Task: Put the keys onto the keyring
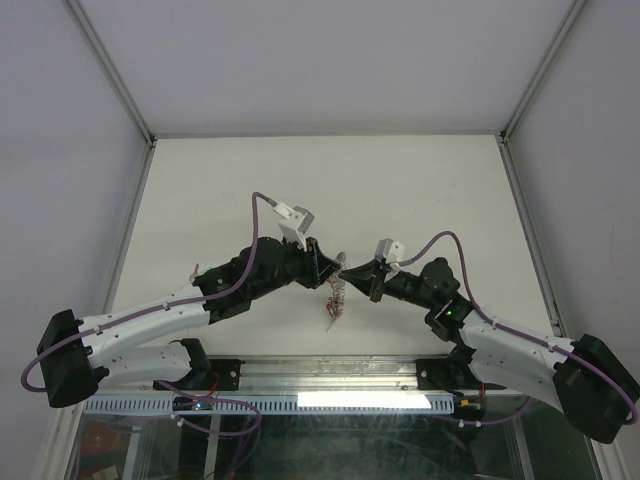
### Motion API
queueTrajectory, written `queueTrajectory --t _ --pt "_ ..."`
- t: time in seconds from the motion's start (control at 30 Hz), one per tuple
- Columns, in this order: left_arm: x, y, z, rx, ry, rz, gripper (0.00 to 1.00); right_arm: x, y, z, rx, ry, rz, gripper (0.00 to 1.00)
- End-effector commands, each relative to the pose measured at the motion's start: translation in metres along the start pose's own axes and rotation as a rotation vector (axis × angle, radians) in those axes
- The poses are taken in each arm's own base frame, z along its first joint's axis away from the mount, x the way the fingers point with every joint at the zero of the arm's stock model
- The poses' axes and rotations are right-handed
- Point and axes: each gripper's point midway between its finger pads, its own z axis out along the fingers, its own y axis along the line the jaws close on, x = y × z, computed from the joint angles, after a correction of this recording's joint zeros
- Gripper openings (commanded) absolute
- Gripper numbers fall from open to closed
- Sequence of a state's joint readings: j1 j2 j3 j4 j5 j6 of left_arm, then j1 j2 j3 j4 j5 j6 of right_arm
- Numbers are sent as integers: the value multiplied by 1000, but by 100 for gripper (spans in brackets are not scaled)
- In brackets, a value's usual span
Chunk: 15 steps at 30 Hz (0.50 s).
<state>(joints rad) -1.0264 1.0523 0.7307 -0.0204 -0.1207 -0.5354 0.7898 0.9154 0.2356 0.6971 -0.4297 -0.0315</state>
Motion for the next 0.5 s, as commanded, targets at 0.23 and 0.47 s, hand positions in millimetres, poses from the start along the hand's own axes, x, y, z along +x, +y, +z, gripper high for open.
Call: queueTrajectory --t 0.23,0.47 --pt "-13 -12 -4 33 -2 18 24 -55 -5 5 25 -161 -64 0" --pt "-11 -16 -3 54 29 77 26 -54 -7 8 32 -151 -55 0"
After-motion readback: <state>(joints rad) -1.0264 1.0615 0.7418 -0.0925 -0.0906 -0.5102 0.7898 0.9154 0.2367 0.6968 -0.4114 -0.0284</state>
